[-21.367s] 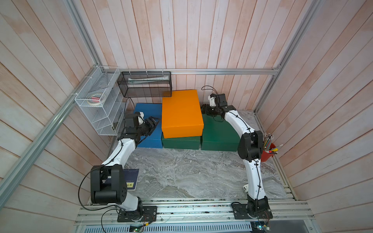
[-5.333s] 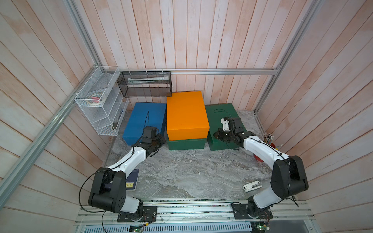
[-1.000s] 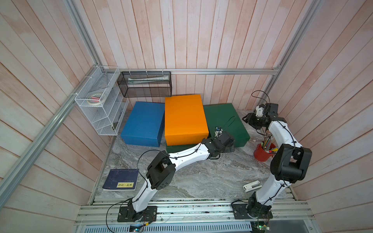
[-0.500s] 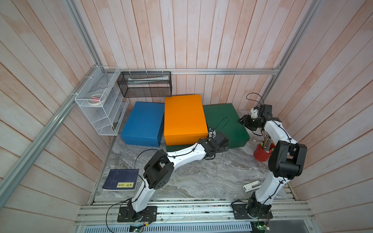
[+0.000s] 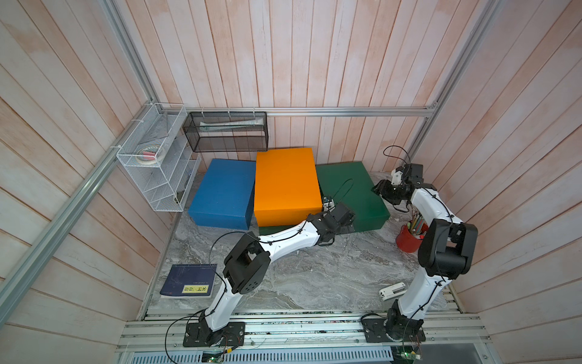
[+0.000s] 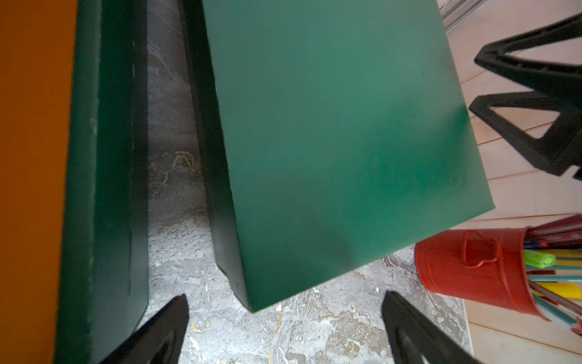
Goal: Stack the shoeboxes
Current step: Pick up the shoebox from the center of the board.
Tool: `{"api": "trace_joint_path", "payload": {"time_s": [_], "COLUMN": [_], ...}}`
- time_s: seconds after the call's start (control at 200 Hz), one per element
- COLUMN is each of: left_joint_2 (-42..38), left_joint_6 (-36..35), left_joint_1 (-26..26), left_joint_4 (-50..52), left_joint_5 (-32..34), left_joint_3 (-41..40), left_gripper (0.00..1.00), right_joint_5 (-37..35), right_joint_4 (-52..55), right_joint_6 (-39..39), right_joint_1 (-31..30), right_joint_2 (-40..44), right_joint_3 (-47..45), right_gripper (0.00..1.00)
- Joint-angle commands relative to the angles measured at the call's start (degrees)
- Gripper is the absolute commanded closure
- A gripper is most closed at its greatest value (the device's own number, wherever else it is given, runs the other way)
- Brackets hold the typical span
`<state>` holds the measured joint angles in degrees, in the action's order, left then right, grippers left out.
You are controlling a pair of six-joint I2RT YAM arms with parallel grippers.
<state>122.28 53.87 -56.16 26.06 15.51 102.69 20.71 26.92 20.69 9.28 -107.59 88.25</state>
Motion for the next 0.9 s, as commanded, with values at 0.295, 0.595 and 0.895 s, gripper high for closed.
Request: {"api": "trace_joint_path", "payload": {"time_s": [0.295, 0.595, 0.895], "left_joint_2": [6.5, 9.9, 12.7], "left_joint_6": [-0.3, -0.6, -0.5], "left_joint_1": [0.8, 1.0, 1.0], "left_joint_4": [0.2, 1.7, 3.9], "left_joint_5": [-1.6, -2.5, -2.8], "left_joint_3": [7.8, 12.2, 13.9], "left_gripper": [0.01, 0.01, 0.0], "right_joint_5": [-1.8, 0.9, 3.1], "right_joint_4": [2.4, 2.3, 1.7], "right_joint_6": [-0.1, -0.4, -0.3], "right_joint_1": [0.2, 0.0, 0.1], "right_joint_2": [-7.5, -11.1, -12.9], "right_joint_3": [7.0, 8.4, 8.9], "right_gripper": [0.38, 0.37, 0.02]}}
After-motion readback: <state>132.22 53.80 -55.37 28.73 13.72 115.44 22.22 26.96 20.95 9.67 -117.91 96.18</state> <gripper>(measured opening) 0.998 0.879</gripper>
